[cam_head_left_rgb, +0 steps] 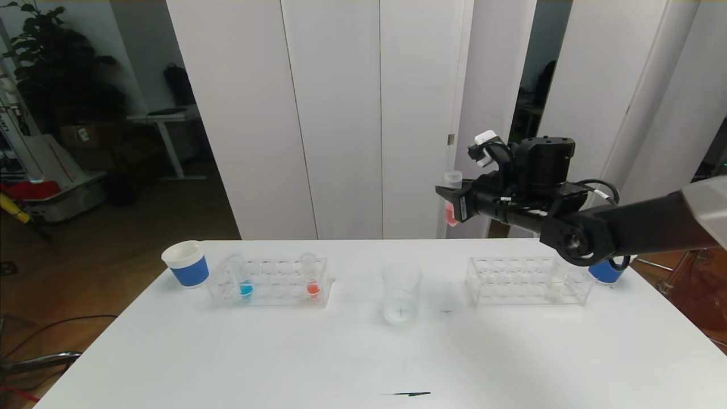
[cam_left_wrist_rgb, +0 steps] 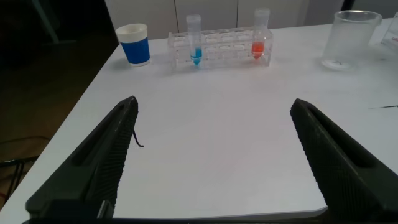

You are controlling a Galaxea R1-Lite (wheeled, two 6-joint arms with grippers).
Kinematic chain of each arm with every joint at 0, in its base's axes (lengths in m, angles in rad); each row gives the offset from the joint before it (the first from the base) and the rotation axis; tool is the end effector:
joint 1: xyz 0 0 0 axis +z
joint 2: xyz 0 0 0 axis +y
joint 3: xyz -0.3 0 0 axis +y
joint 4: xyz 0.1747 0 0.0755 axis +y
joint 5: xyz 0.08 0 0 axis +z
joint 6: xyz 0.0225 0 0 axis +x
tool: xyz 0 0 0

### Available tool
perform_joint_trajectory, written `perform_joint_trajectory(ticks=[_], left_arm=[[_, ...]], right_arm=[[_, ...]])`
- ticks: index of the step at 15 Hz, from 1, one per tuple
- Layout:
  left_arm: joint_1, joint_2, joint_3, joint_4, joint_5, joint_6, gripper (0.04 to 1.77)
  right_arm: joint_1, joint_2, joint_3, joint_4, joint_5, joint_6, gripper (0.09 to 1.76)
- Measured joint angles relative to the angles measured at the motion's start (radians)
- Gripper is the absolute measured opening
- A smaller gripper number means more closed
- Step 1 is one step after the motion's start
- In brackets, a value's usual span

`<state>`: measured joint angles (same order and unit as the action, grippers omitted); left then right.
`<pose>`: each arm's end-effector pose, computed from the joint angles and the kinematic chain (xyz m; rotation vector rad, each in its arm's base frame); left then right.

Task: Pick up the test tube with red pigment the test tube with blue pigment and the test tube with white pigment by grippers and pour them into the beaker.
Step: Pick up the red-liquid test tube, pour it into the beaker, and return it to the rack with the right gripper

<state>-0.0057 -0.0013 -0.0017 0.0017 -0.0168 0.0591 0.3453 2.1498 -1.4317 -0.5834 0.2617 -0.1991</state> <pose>-0.0230 -0.0002 0.0758 0.0591 -0.0020 -0.0225 0.4179 0.1565 0.1794 -0.1984 0.0759 0.6177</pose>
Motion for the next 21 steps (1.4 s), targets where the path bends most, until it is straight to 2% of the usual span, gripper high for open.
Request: perform_joint_trajectory(ticks=[2, 4, 8, 12, 18, 21], left_arm=[[0.000, 0.000, 0.000, 0.000, 0.000, 0.000, 1.75], [0.000, 0.000, 0.000, 0.000, 0.000, 0.000, 1.75], [0.000, 0.000, 0.000, 0.000, 0.000, 0.000, 1.75], [0.000, 0.000, 0.000, 0.000, 0.000, 0.000, 1.75], [0.000, 0.000, 0.000, 0.000, 0.000, 0.000, 1.75], [0.000, 0.000, 0.000, 0.000, 0.000, 0.000, 1.75]], right_arm=[[-0.012, 0.020, -0.016, -0.002, 0.114, -0.059, 0.58], [-0.008, 0.039, -0.024, -0.064, 0.164, -0.087, 0.58], [0.025, 0.103, -0.025, -0.353, 0.227, -0.121, 0.58], [0.041, 0.138, 0.007, -0.376, 0.259, -0.352, 0.58], [0.036, 0.149, 0.047, -0.405, 0.455, -0.694, 0.58], [0.022, 0.151, 0.056, -0.405, 0.488, -0.807, 0.58]])
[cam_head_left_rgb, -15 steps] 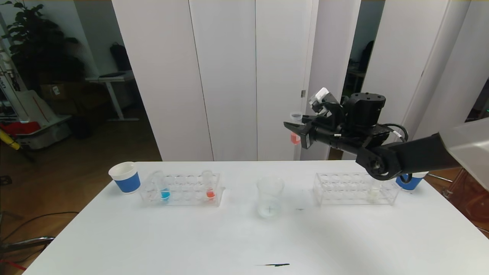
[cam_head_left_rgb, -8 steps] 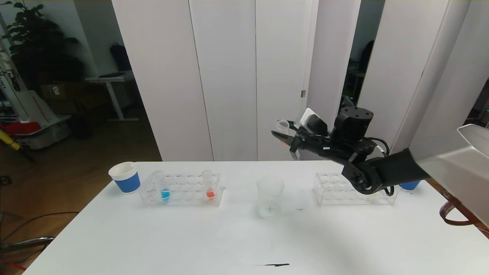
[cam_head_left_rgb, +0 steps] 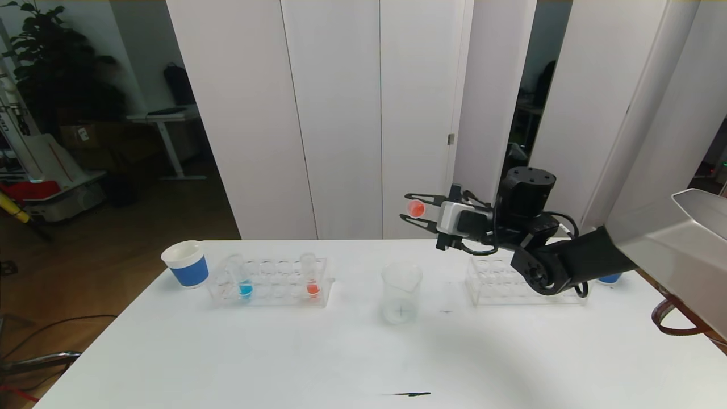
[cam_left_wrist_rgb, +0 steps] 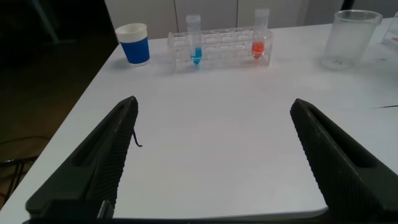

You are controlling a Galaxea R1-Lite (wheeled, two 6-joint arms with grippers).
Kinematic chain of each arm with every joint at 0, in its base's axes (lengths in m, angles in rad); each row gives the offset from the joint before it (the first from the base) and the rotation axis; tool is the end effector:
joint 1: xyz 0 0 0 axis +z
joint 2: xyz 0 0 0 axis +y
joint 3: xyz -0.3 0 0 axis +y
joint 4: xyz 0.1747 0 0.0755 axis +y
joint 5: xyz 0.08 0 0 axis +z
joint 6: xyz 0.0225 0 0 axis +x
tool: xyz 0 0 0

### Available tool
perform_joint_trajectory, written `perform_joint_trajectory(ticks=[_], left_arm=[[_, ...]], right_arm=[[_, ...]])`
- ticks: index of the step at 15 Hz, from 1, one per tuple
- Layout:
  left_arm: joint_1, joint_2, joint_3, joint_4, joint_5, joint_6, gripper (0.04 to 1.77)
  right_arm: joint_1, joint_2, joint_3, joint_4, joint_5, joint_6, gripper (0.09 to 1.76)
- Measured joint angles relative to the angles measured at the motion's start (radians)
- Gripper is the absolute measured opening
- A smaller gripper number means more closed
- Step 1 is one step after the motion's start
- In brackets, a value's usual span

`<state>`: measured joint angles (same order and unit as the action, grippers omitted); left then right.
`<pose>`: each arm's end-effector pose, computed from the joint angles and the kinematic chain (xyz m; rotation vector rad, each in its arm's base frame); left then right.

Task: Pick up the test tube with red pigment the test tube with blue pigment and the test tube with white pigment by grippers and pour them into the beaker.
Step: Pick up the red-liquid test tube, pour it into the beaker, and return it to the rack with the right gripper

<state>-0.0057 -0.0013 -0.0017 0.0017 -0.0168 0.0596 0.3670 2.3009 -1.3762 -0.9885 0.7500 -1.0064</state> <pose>-0.0230 -0.0002 0.0758 0.0596 -0.0020 -0.0225 0.4256 0.1800 0.1357 -0.9084 -0.6205 0.9848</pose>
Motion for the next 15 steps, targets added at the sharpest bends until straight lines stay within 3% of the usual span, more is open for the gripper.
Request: perform_joint_trajectory(ticks=[7, 15], left_arm=[[0.000, 0.000, 0.000, 0.000, 0.000, 0.000, 1.75], [0.000, 0.000, 0.000, 0.000, 0.000, 0.000, 1.75]], right_arm=[[-0.022, 0.001, 0.015, 0.004, 0.001, -0.252, 0.58], [-0.011, 0.033, 0.000, 0.014, -0.041, -0.338, 0.58]])
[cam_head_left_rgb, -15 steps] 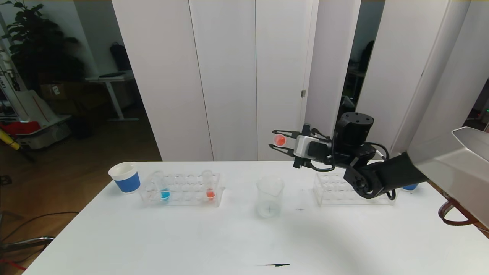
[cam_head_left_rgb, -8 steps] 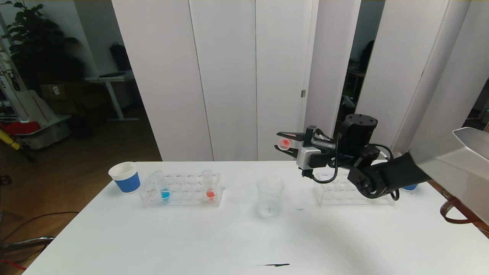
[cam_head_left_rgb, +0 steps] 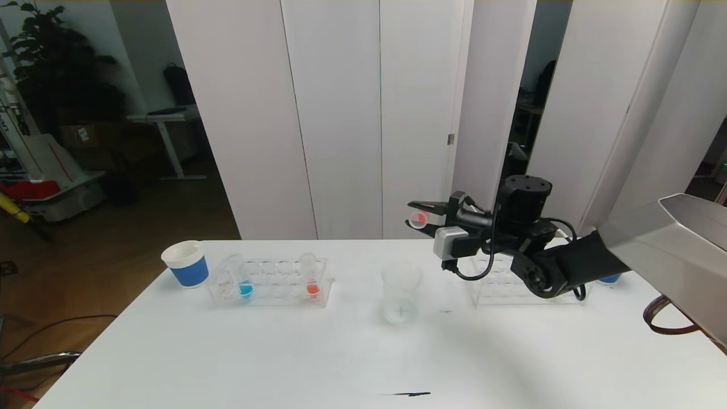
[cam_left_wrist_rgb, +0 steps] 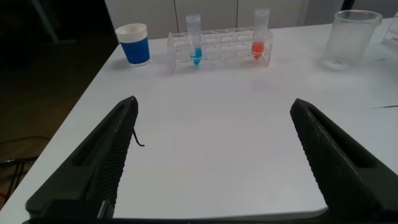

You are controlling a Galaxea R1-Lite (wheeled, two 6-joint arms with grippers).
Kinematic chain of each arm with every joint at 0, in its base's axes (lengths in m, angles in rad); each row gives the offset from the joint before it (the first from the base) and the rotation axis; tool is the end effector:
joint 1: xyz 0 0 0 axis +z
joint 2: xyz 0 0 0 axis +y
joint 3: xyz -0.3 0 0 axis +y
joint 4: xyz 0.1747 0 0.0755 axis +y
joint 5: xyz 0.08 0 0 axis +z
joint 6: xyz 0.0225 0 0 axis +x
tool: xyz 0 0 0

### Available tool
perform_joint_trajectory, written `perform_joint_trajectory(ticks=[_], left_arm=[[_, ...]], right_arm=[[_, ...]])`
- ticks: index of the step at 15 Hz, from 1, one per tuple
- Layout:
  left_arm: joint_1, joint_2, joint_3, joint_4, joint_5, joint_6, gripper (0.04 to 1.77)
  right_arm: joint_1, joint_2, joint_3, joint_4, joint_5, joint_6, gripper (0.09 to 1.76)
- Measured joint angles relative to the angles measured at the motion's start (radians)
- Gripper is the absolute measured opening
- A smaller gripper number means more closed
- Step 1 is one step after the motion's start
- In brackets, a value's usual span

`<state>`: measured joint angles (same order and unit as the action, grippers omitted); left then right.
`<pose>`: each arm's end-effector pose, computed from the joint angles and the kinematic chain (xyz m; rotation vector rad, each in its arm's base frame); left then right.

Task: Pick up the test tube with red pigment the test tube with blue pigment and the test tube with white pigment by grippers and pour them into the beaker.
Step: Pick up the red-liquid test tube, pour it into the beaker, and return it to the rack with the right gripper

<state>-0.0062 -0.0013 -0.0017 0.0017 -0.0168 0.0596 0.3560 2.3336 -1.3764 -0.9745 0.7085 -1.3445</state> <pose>-0.0230 -0.0002 0.0758 0.0596 -0.0020 -0.0230 0.4323 0.1764 0.1192 -1.2105 -0.7264 0.8818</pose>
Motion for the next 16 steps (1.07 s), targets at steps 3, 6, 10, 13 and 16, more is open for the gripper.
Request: perform_joint_trajectory(ticks=[3, 6, 10, 13, 16], left_arm=[[0.000, 0.000, 0.000, 0.000, 0.000, 0.000, 1.75], [0.000, 0.000, 0.000, 0.000, 0.000, 0.000, 1.75], [0.000, 0.000, 0.000, 0.000, 0.000, 0.000, 1.75], [0.000, 0.000, 0.000, 0.000, 0.000, 0.000, 1.75], [0.000, 0.000, 0.000, 0.000, 0.000, 0.000, 1.75]], right_arm=[[0.003, 0.015, -0.001, -0.004, -0.009, -0.059, 0.58], [-0.001, 0.024, -0.001, -0.006, -0.009, -0.092, 0.58], [-0.004, 0.033, -0.011, -0.009, -0.009, -0.146, 0.58], [-0.006, 0.040, -0.025, -0.006, -0.010, -0.174, 0.58], [-0.002, 0.046, -0.040, -0.003, -0.010, -0.179, 0.58]])
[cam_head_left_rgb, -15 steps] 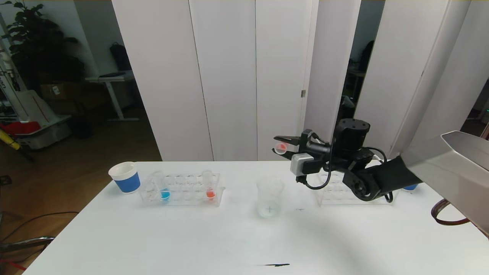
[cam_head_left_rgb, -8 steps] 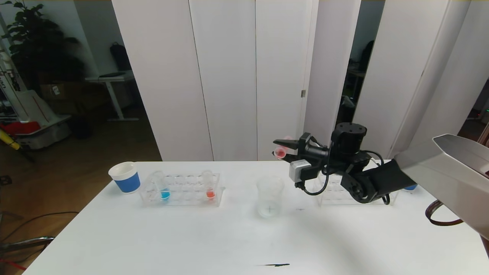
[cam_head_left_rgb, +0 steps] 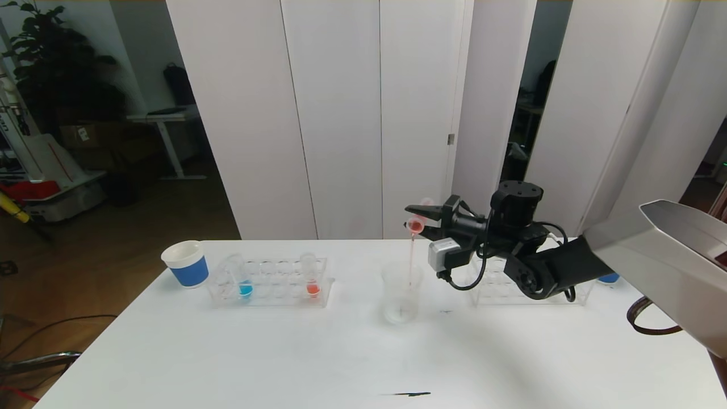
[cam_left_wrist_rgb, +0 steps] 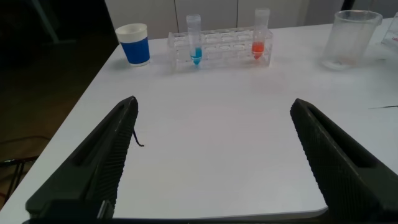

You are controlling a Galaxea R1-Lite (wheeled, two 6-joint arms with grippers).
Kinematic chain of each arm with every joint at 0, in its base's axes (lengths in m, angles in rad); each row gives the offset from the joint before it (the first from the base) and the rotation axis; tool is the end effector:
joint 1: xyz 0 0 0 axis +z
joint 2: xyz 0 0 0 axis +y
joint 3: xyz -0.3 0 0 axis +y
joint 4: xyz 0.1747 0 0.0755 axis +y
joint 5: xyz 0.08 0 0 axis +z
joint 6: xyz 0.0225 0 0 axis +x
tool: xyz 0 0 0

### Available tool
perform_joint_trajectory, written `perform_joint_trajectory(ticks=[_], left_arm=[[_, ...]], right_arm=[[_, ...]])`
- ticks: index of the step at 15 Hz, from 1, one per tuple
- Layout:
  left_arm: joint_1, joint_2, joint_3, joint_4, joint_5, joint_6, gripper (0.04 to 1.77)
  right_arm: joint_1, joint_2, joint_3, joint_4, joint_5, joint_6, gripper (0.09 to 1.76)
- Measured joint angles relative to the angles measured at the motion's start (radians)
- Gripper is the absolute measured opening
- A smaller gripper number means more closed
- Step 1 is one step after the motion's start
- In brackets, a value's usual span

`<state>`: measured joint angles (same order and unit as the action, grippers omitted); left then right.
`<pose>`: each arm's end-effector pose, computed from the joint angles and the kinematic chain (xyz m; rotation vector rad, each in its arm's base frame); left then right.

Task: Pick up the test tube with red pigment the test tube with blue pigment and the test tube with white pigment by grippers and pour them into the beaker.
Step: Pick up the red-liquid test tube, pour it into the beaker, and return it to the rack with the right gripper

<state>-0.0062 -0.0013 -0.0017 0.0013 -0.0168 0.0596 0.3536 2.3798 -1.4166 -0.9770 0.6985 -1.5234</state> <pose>-0.0230 -0.0002 0.0758 0.0596 -0.0024 -0.0229 0.4416 0.1784 0.1081 -1.3715 -0.8065 0.8231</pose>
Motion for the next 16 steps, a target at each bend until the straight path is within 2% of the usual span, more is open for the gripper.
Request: perform_joint_trajectory(ticks=[16], left_arm=[[0.000, 0.000, 0.000, 0.000, 0.000, 0.000, 1.75]], right_arm=[[0.008, 0.046, -0.101, -0.009, 0.007, -0.150, 0.58]])
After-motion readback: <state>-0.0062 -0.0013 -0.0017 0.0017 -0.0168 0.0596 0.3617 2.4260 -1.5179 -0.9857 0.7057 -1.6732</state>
